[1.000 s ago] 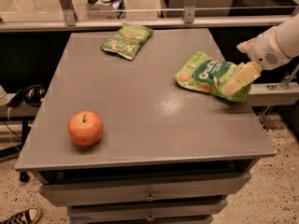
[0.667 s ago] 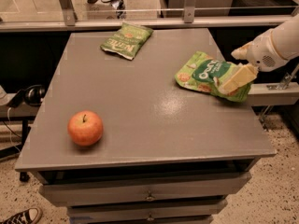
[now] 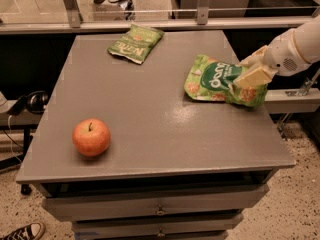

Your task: Move green rice chip bag near apple

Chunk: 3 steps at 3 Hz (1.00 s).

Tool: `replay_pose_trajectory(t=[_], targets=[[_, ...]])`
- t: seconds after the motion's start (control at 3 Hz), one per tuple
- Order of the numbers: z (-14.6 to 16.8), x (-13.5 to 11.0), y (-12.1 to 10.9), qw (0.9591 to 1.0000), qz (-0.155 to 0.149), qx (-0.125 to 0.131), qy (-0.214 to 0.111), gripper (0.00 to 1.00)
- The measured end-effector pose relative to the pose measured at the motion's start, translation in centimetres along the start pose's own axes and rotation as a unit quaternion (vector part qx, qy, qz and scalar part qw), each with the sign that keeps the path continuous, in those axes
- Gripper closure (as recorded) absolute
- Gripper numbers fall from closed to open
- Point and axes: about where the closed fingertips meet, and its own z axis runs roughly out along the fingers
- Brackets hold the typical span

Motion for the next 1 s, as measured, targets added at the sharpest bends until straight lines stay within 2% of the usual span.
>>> replay_pose_trajectory(t=[0.33, 0.67, 1.0], targets=[[0.0, -1.3, 1.4, 0.9996, -0.008, -0.020, -0.017, 0.87], [0.0, -3.6, 2.5, 0.9985, -0.008, -0.031, -0.044, 1.00], [-0.3, -6.7, 2.9, 0.9967, 0.000, -0.028, -0.076, 1.00]])
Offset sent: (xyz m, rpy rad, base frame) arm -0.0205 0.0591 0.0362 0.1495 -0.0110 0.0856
